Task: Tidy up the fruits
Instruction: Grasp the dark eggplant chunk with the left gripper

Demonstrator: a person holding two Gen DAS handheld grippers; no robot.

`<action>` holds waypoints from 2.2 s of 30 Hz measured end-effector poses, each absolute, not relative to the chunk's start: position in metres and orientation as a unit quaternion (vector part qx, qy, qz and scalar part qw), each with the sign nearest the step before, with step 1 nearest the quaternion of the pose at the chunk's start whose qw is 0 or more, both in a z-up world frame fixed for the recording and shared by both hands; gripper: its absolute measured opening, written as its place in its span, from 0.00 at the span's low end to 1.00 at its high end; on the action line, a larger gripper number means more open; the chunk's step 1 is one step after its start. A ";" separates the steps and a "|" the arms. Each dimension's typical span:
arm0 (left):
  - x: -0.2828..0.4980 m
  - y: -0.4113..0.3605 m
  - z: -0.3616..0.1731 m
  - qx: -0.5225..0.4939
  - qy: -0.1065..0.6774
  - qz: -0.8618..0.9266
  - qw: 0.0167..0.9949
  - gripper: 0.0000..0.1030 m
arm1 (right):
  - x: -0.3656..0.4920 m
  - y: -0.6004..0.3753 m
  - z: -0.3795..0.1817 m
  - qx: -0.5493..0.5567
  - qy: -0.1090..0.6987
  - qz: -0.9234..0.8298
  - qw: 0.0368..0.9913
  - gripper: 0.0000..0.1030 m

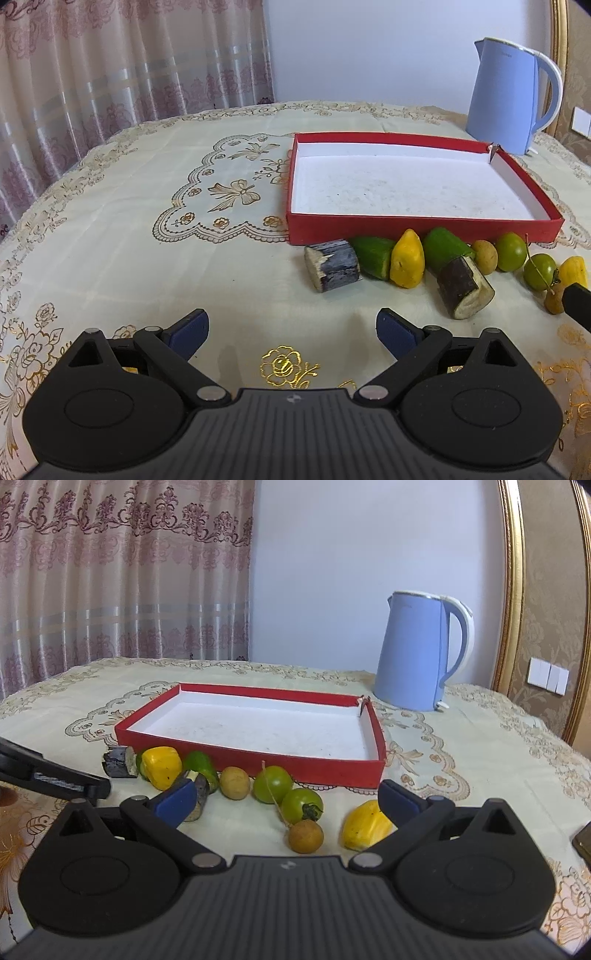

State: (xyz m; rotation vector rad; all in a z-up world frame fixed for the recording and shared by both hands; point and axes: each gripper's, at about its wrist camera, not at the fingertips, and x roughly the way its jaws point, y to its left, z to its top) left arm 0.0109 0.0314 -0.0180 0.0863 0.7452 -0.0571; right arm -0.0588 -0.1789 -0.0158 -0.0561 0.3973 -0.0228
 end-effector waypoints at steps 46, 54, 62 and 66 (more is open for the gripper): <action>0.047 0.038 -0.026 -0.040 0.364 -0.072 0.928 0.26 | -0.053 -0.189 -0.021 -0.039 0.204 -0.004 0.978 1.00; 0.038 0.046 -0.025 -0.037 0.335 -0.082 0.938 0.26 | -0.054 -0.203 -0.026 -0.036 0.230 0.021 0.972 1.00; 0.026 0.045 -0.014 -0.020 0.306 -0.083 0.948 0.26 | -0.052 -0.215 -0.031 -0.044 0.252 0.020 0.966 1.00; 0.023 0.043 -0.006 -0.014 0.296 -0.091 0.951 0.26 | -0.042 -0.224 -0.032 -0.036 0.268 0.030 0.962 0.87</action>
